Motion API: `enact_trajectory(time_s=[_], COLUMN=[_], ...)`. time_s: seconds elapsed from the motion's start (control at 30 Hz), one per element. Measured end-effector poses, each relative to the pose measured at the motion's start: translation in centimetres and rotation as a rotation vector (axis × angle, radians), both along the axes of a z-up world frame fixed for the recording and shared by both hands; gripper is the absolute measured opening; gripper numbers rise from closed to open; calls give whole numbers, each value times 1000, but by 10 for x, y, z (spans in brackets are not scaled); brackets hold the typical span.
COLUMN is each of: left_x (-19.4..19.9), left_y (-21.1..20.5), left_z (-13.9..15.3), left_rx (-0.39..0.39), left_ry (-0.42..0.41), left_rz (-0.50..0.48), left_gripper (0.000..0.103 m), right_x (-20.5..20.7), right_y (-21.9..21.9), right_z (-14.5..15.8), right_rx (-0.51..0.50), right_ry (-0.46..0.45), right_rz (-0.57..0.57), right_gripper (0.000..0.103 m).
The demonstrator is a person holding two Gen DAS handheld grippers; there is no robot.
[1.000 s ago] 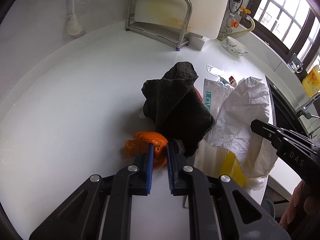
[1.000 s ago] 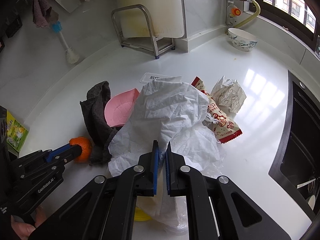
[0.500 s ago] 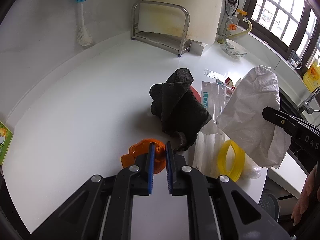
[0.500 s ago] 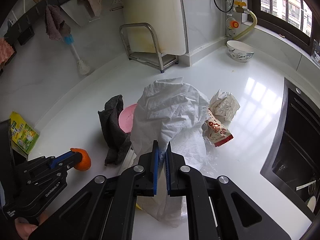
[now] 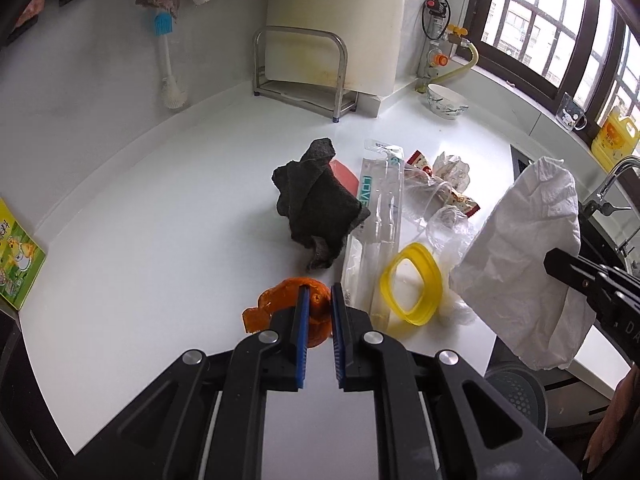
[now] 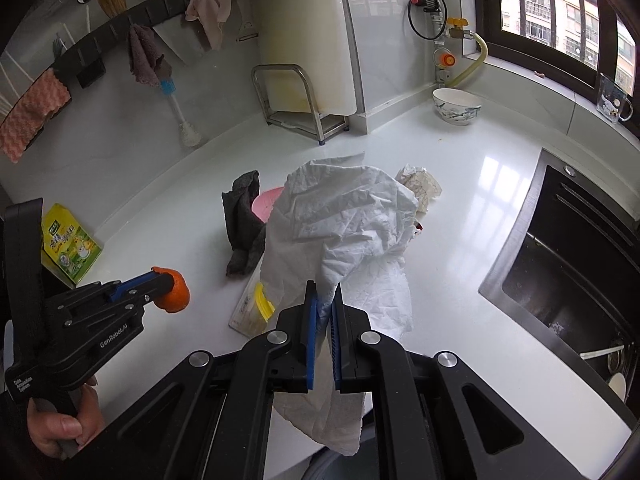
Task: Collect trash
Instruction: 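Carry the white bag and orange peel over the grey bin with both tools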
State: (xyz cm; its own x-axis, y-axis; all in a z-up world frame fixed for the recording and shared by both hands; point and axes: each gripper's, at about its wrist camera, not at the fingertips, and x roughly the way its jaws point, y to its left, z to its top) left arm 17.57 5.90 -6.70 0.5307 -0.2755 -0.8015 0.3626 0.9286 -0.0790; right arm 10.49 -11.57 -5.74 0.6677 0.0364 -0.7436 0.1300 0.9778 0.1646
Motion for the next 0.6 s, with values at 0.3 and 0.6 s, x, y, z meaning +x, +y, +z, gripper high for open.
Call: enact_trajectory(time_s=[0.3, 0.6], left_x=[-58, -125], left_y=[-26, -61], left_z=[12, 13], left_rx=[-3, -1], left_ry=[-11, 2], left_rz=[-5, -17], left_gripper=[11, 11], right_x=[-65, -127], right_y=[-16, -41], right_z=[-12, -26], right_rx=[22, 46], right_ry=[46, 89], right_rz=[9, 33], right_gripper=[6, 6])
